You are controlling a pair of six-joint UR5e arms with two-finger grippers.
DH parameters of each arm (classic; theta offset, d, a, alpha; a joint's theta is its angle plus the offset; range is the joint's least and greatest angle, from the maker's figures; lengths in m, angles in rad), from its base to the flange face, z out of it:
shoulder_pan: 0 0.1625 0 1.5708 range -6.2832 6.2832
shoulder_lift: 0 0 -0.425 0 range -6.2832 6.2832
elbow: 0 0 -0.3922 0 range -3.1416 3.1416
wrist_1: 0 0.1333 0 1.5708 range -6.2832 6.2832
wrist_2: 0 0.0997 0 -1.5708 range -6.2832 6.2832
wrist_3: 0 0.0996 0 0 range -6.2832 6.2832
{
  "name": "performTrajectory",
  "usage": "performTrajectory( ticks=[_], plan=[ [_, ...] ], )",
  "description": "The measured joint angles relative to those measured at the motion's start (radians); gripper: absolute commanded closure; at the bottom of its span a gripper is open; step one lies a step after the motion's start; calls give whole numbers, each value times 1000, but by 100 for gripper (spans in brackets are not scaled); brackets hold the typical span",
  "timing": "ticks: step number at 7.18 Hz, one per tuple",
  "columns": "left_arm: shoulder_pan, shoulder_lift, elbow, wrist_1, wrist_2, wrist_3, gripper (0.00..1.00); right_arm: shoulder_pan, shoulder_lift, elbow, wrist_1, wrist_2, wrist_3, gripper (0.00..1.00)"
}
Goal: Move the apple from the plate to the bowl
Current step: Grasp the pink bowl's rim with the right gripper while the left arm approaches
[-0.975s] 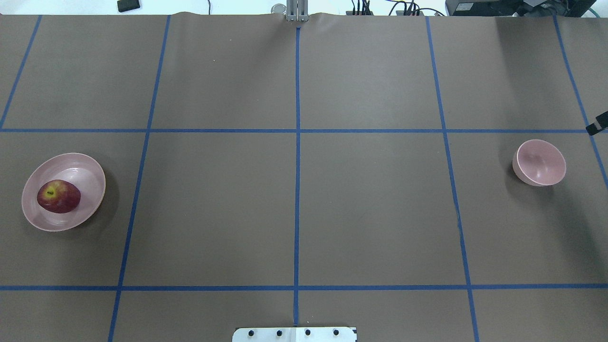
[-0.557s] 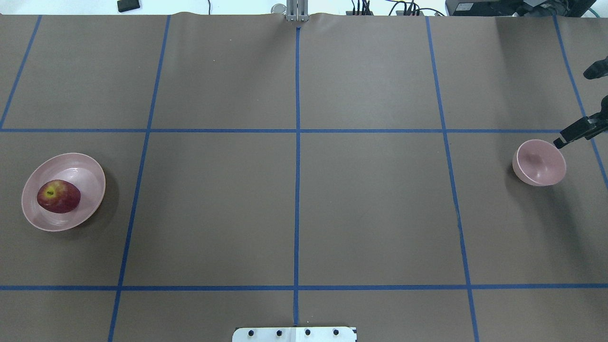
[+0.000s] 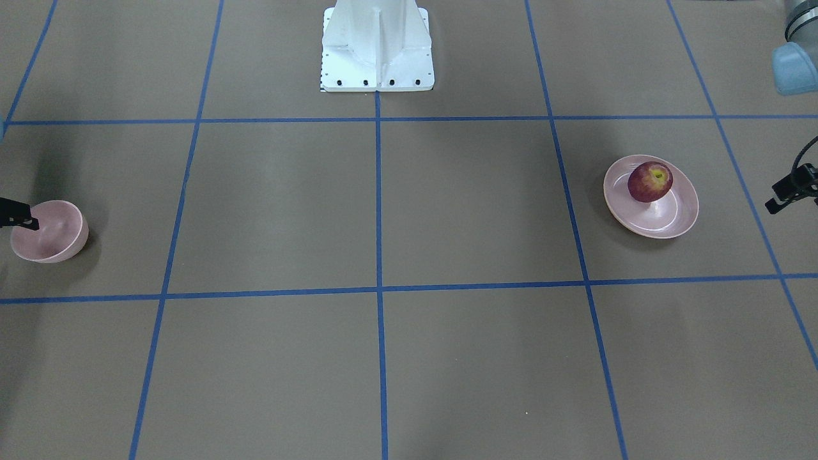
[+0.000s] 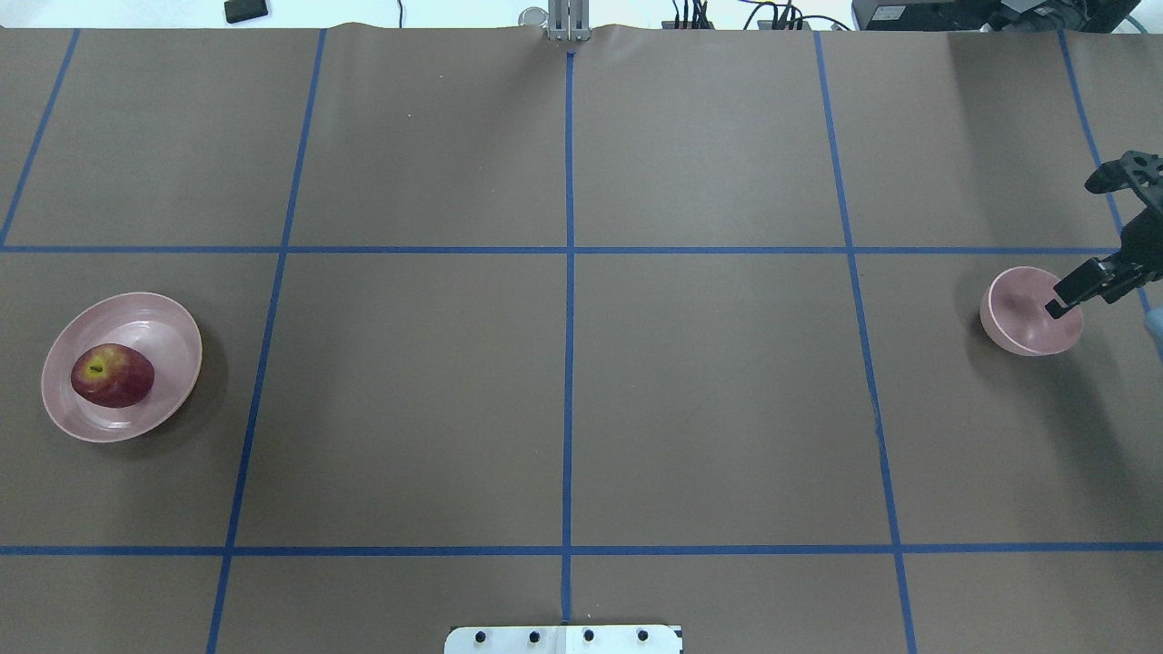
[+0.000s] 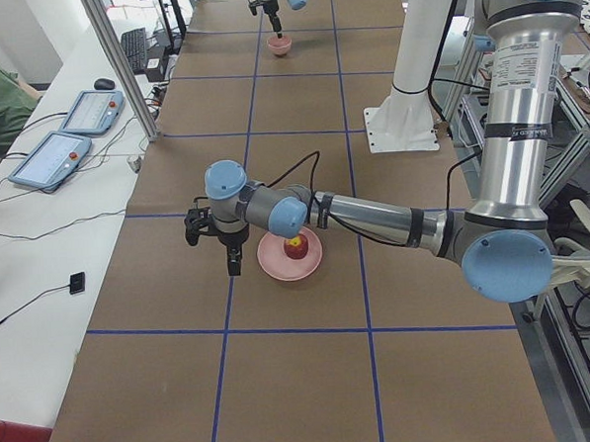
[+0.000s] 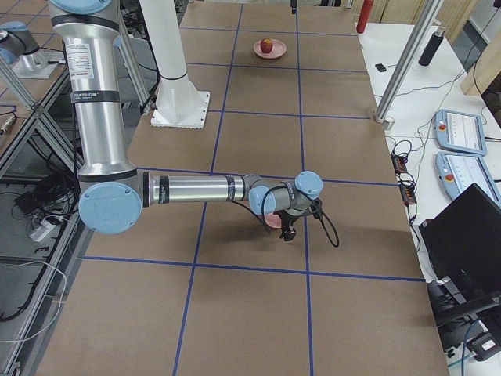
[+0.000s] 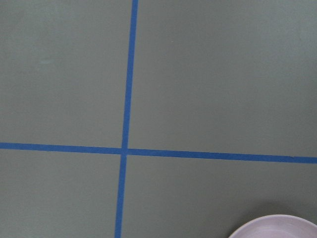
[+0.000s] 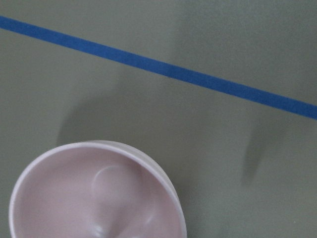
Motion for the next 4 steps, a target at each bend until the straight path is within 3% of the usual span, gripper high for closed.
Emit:
performTrajectory(
  ticks=[1, 4],
  plan=[
    [17, 0, -2, -7, -2, -17, 1, -9, 0, -6, 0, 3, 0, 96],
    [67, -1, -3, -10, -2, -38, 1, -25, 1, 4, 1, 13, 2, 100]
  ],
)
